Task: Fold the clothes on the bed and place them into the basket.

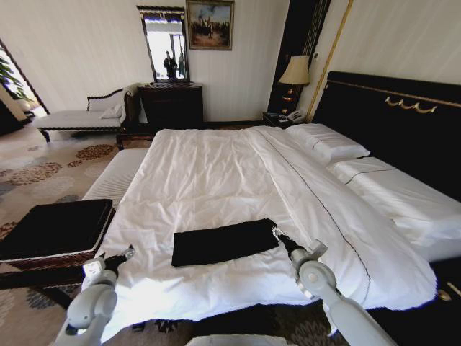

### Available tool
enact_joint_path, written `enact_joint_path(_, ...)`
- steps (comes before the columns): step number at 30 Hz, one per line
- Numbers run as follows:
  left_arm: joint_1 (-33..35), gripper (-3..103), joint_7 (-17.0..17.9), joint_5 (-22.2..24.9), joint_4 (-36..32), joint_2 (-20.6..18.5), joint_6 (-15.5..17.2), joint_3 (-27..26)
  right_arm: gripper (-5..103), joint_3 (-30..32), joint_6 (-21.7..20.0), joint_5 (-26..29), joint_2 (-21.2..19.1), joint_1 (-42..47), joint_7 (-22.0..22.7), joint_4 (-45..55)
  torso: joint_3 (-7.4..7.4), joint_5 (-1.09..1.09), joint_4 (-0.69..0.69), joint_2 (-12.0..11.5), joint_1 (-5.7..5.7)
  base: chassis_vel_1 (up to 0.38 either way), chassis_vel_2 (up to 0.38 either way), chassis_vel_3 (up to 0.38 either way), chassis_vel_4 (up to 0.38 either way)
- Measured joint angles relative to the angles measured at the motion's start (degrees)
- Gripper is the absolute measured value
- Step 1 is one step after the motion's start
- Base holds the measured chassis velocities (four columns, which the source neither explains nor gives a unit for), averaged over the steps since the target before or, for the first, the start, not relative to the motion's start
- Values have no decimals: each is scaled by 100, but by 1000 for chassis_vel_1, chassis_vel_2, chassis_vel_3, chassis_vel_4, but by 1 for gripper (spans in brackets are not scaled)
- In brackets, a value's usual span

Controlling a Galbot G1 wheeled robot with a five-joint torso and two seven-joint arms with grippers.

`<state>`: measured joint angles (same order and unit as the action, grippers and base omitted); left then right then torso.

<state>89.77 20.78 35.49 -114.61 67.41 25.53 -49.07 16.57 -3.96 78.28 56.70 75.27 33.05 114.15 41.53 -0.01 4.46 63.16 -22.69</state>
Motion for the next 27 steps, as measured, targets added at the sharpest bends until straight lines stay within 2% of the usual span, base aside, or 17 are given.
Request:
enact_joint_path(2, 74, 100, -32, 50, -112, 78, -4, -10, 99, -94, 56, 2, 104, -104, -75, -125, 0, 0, -1, 0, 0, 0, 0, 0, 0)
enact_joint_path(8, 155, 100, -13, 101, -385, 309, 108, 32, 100, -300, 81, -16, 242, -205, -107, -404, 0, 0, 0, 0, 0, 0, 0, 0, 0)
enact_joint_path(18, 101, 100, 90, 50, -306, 379, 214, 216, 100, -277, 95, -63, 165, -243, -90, -776, 0, 1, 0, -1, 0, 0, 0, 0, 0)
enact_joint_path(20, 83, 100, 102, 34, -294, 388, 223, 247, 103, -254, 96, -61, 143, -212, -77, -777, 0, 0, 0, -1, -1, 0, 0, 0, 0)
enact_joint_path(22, 74, 100, 128, 20, -289, 395, 239, 284, 100, -233, 95, -74, 118, -126, -48, -777, 0, 0, 0, -2, -1, 0, 0, 0, 0)
enact_joint_path(24, 81, 100, 147, 17, -294, 393, 259, 296, 91, -222, 65, -105, 109, -49, 5, -771, 0, 0, 1, -1, -1, 0, 0, 0, 0)
enact_joint_path(25, 81, 100, 147, 17, -294, 393, 259, 296, 91, -222, 65, -105, 109, -49, 5, -771, 0, 0, 1, -1, -1, 0, 0, 0, 0)
enact_joint_path(27, 117, 100, 167, 27, -326, 364, 279, 291, 85, -206, -5, -106, 124, 30, 71, -721, 0, 0, 0, -2, -1, 0, 0, 0, 0)
